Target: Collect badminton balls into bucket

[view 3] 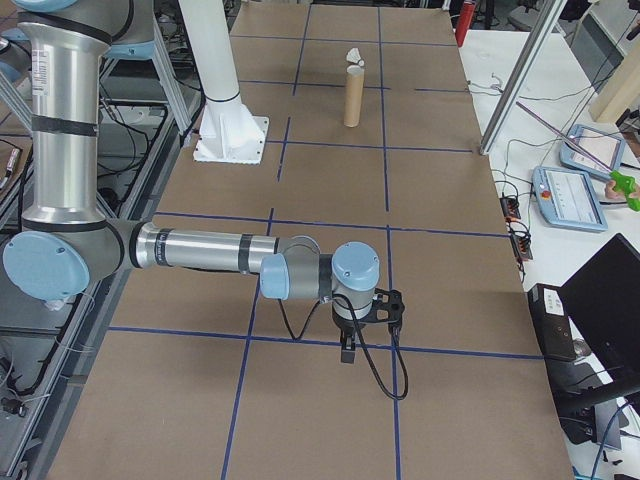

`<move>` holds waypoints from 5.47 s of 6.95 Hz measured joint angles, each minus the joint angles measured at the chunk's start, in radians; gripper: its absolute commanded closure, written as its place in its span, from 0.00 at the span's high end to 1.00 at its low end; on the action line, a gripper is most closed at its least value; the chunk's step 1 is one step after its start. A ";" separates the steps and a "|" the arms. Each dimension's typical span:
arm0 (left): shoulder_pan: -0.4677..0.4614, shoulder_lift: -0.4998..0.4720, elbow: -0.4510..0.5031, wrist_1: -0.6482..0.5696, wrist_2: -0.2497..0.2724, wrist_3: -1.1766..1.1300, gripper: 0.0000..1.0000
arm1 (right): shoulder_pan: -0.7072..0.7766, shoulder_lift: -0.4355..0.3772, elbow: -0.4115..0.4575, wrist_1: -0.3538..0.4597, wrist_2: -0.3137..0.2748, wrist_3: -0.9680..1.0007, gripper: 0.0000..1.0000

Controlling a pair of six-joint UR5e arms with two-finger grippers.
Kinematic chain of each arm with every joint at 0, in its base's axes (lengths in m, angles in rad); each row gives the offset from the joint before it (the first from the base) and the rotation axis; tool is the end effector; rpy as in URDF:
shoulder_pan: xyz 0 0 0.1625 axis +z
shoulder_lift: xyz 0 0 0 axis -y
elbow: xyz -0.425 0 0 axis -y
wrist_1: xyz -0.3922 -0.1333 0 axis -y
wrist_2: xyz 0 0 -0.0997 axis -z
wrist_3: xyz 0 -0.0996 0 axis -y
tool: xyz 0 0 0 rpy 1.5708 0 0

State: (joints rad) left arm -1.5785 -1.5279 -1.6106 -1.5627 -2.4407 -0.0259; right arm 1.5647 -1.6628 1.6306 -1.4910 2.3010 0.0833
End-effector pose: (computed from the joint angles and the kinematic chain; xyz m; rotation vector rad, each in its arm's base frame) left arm -0.0608 -0.4725 0.6537 -0.0184 0.8698 -0.0363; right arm 0.0641 -0.4565 0.6677 0.0128 -0.7315 0.0564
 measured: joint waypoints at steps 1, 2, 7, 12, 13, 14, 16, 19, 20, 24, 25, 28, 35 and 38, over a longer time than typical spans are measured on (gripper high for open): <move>0.000 0.000 -0.002 0.000 0.000 -0.002 1.00 | 0.000 0.000 0.000 0.000 0.000 0.000 1.00; 0.000 -0.002 -0.004 0.001 -0.001 -0.005 1.00 | 0.000 0.000 0.000 0.000 0.000 0.000 1.00; 0.005 0.003 -0.124 -0.030 -0.034 -0.245 1.00 | 0.000 0.000 0.000 0.000 0.000 0.000 1.00; 0.065 0.222 -0.101 -0.749 -0.089 -0.640 1.00 | 0.000 0.000 0.000 0.000 0.000 0.000 1.00; 0.081 0.251 -0.070 -0.870 -0.089 -0.681 1.00 | 0.000 0.000 0.000 0.000 0.000 0.000 1.00; 0.103 0.260 -0.050 -0.935 -0.076 -0.705 1.00 | 0.000 0.000 0.000 0.000 0.000 -0.001 1.00; 0.192 0.263 -0.021 -1.066 -0.002 -0.833 1.00 | 0.000 0.000 -0.001 0.000 0.000 -0.001 1.00; 0.334 0.256 0.011 -1.268 0.140 -1.123 1.00 | 0.000 0.000 -0.001 0.000 0.000 -0.001 1.00; 0.366 0.254 0.026 -1.335 0.188 -1.209 1.00 | 0.000 0.000 -0.001 0.000 0.000 0.000 1.00; 0.583 0.184 0.136 -1.518 0.429 -1.462 1.00 | 0.000 0.000 -0.001 0.000 0.000 0.000 1.00; 0.604 0.178 0.145 -1.527 0.437 -1.470 1.00 | 0.000 0.000 0.000 0.000 0.000 -0.001 1.00; 0.643 0.112 0.178 -1.527 0.443 -1.525 1.00 | 0.000 0.000 0.000 0.000 0.000 -0.001 1.00; 0.679 0.032 0.251 -1.525 0.464 -1.547 0.00 | 0.000 0.000 0.000 0.000 0.000 0.000 1.00; 0.678 0.042 0.244 -1.527 0.443 -1.541 0.00 | 0.000 0.000 0.000 0.000 0.000 -0.001 1.00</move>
State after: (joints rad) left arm -0.9003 -1.4855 -1.3664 -3.0901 -1.9977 -1.5669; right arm 1.5647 -1.6628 1.6306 -1.4910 2.3010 0.0828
